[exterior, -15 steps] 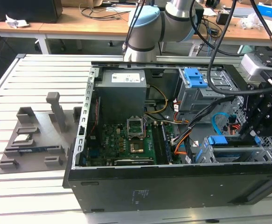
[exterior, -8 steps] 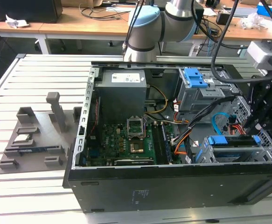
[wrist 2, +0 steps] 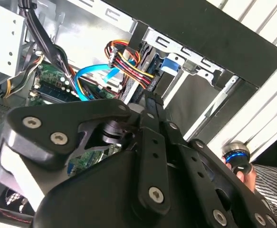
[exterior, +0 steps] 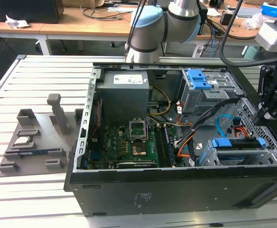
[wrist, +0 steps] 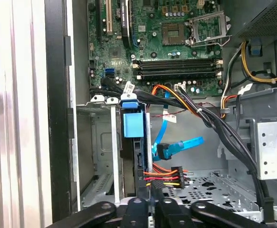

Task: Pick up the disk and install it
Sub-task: 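Insert the first disk wire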

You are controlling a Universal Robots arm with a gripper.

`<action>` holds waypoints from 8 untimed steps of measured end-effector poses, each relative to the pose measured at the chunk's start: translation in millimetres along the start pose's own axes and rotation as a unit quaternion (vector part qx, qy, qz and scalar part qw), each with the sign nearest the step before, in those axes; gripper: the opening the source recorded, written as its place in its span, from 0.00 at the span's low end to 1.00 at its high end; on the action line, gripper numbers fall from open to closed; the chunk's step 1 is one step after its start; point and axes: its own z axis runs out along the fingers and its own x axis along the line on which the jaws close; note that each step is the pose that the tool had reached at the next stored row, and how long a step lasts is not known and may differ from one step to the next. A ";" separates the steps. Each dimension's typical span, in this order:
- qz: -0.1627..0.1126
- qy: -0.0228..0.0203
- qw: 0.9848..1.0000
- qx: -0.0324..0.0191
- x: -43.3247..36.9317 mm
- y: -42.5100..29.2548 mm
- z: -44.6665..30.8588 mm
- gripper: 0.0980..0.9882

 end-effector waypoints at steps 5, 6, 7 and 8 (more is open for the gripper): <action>0.000 0.000 1.000 0.000 0.0 0.5 -11.9 0.01; 0.000 0.000 1.000 0.000 0.0 0.6 -13.8 0.01; 0.000 0.000 1.000 0.000 0.1 0.7 -16.1 0.01; 0.000 0.000 1.000 0.000 0.2 0.9 -18.5 0.01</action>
